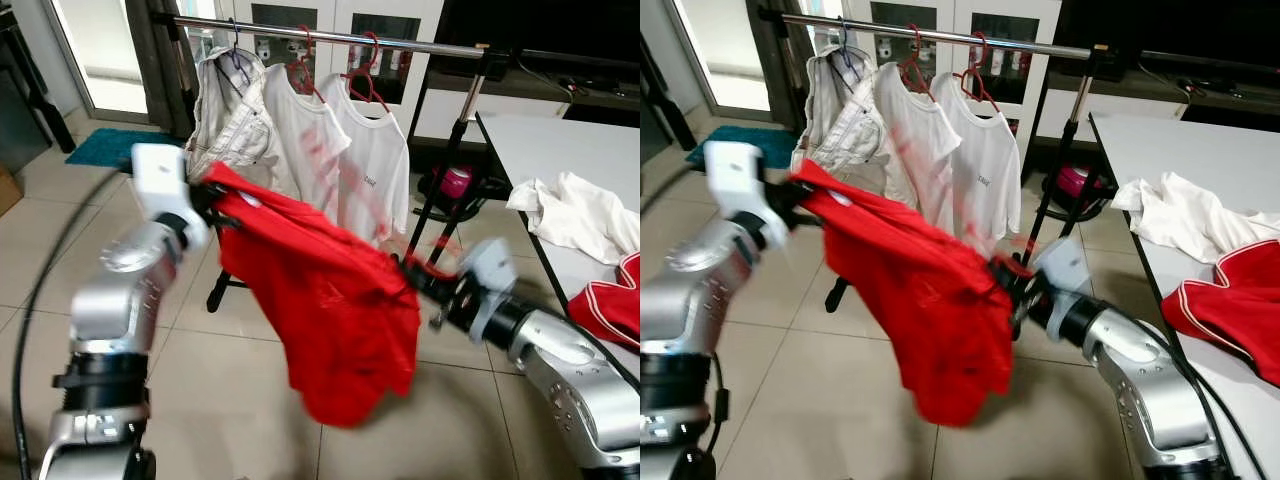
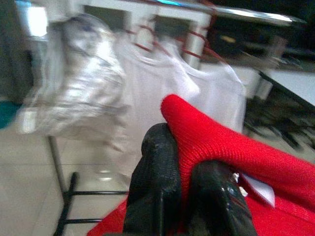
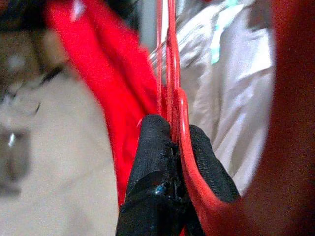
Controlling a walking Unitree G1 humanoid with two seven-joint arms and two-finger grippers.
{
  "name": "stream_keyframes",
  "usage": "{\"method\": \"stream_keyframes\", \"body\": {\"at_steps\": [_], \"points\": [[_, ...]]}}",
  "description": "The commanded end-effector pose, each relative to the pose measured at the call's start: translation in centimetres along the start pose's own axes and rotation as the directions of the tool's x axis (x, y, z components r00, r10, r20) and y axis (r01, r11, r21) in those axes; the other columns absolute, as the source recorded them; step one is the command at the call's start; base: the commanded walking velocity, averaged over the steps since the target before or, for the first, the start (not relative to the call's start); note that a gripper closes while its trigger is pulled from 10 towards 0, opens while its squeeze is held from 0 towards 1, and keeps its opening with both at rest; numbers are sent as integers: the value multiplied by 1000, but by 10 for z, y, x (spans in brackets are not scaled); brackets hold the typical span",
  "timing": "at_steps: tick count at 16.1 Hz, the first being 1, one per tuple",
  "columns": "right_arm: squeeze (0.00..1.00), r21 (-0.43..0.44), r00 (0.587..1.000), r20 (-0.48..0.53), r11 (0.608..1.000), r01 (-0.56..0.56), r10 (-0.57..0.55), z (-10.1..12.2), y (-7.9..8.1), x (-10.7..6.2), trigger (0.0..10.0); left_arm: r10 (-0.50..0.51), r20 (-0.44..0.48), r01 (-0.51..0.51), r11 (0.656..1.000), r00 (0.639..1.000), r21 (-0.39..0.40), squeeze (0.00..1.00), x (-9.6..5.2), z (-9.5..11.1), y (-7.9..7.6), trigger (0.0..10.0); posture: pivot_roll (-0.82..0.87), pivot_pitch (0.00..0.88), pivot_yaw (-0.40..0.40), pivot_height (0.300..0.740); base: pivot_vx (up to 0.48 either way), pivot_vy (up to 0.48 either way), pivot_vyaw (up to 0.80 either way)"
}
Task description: Hang hanger
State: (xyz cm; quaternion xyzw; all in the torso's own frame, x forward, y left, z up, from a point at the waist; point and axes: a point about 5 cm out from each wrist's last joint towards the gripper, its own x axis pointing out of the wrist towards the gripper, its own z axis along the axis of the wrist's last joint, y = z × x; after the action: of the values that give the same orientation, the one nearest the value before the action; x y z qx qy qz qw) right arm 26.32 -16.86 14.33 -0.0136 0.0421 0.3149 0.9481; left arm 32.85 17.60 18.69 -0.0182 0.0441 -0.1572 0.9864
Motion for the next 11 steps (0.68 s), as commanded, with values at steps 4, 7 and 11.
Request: {"method": "stream_keyframes", "body": {"at_steps": [4, 7, 11], "points": [[0, 116, 952, 200, 970, 213, -233, 34, -17, 9, 0, -375, -80, 377, 926, 924, 8, 0, -2, -18, -73, 0, -139, 0, -35, 740, 0, 0, 0], [0, 96, 926, 198, 947, 307, -320, 35, -24, 10, 0, -433, -65, 434, 901, 899, 1, 0, -8, -16, -83, 0, -136, 0, -24, 740, 0, 0, 0], [0, -39, 952, -27, 952, 304, -305, 7, -15, 6, 10000, -186, -1, 185, 980, 983, 65, 0, -16, -10, -47, 10000, -121, 0, -17, 740, 0, 0, 0]]}}
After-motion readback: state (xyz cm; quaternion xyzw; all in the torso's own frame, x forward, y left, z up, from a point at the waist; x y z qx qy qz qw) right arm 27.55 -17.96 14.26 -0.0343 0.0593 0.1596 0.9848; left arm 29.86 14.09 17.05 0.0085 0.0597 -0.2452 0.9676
